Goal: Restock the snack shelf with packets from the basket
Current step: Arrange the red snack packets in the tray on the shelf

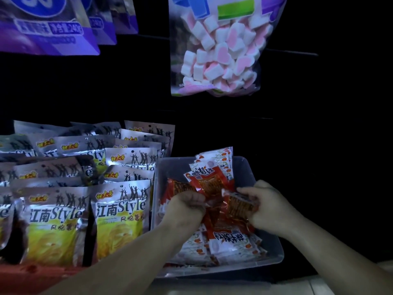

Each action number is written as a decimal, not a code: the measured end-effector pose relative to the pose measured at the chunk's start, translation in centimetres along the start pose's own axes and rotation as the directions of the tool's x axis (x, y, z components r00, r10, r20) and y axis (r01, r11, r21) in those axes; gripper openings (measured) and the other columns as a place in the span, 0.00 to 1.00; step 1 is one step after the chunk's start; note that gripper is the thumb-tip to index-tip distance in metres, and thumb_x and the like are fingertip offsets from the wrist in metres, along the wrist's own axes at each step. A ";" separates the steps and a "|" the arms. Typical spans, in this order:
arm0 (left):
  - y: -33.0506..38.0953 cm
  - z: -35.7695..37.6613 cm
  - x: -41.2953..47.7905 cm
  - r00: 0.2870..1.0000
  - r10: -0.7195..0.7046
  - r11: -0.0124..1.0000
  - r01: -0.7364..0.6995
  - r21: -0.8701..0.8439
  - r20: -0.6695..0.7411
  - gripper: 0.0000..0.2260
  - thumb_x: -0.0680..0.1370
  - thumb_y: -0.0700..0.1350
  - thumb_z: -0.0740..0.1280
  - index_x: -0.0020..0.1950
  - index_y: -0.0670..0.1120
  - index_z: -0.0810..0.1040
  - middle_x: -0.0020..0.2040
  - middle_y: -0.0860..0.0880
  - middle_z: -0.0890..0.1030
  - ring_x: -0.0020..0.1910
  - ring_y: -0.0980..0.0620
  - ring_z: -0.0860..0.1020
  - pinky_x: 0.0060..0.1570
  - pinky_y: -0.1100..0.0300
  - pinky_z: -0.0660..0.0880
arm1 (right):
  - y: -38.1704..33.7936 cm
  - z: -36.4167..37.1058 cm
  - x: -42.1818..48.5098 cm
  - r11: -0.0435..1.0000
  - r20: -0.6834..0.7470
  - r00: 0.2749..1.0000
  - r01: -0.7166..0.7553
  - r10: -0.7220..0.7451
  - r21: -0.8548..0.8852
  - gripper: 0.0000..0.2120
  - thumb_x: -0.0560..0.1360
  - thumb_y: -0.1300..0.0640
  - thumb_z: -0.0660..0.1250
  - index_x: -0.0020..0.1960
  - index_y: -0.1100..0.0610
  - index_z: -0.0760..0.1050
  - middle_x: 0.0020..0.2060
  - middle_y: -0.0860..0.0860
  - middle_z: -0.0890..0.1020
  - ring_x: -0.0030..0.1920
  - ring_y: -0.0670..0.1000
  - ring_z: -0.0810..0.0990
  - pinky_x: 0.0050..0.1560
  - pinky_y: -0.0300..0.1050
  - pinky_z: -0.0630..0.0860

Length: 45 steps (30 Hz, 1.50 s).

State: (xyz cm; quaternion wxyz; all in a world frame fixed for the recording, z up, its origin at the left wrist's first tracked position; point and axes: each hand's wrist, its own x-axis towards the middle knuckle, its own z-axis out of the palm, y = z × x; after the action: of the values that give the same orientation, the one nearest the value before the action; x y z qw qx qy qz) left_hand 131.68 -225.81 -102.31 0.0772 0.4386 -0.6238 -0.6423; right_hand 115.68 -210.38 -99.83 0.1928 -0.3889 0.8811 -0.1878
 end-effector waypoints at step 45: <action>3.5 -2.2 3.5 0.987 -0.025 0.985 -0.003 0.170 0.160 0.09 0.78 0.38 0.71 0.46 0.50 0.87 0.43 0.55 0.86 0.37 0.53 0.85 0.39 0.57 0.84 | -1.7 5.7 8.8 0.901 -0.324 0.920 -0.063 0.218 0.429 0.11 0.77 0.54 0.75 0.56 0.43 0.78 0.42 0.38 0.81 0.48 0.47 0.82 0.48 0.43 0.77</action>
State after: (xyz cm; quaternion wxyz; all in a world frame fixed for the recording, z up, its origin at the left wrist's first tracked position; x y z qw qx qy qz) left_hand 129.39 -230.46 -100.53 -0.0151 0.3935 -0.6781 -0.6206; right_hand 113.98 -219.14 -105.58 0.1165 -0.2324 0.8683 -0.4225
